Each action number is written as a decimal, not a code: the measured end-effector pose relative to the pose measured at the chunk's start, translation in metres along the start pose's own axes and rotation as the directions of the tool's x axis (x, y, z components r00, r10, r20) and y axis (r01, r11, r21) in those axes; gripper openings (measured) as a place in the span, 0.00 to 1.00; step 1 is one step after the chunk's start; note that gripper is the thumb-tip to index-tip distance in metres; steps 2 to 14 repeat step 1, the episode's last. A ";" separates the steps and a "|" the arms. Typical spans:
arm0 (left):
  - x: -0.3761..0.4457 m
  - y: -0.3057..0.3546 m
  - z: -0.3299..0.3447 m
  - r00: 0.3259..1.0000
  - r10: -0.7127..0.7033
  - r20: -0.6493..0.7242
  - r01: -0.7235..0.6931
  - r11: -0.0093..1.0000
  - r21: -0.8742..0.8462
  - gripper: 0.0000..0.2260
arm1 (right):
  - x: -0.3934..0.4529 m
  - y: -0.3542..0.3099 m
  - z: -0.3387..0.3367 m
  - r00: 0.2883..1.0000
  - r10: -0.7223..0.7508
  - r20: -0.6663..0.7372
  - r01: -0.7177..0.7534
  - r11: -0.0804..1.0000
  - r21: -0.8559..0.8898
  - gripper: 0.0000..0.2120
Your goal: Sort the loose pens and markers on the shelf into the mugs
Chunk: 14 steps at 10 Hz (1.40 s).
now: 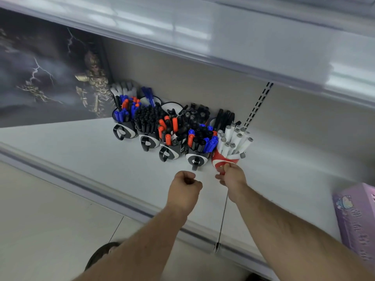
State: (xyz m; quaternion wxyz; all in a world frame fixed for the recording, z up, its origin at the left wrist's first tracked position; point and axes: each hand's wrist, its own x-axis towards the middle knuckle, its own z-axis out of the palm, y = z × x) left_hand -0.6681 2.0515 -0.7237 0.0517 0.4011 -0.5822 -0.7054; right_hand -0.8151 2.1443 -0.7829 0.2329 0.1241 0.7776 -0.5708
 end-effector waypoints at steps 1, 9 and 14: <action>-0.002 0.001 -0.003 1.000 0.016 0.006 -0.017 0.998 0.055 0.08 | -0.004 -0.002 -0.004 1.000 -0.022 0.017 0.024 0.994 -0.104 0.11; -0.002 0.001 -0.003 1.000 0.016 0.006 -0.017 0.998 0.055 0.08 | -0.004 -0.002 -0.004 1.000 -0.022 0.017 0.024 0.994 -0.104 0.11; -0.002 0.001 -0.003 1.000 0.016 0.006 -0.017 0.998 0.055 0.08 | -0.004 -0.002 -0.004 1.000 -0.022 0.017 0.024 0.994 -0.104 0.11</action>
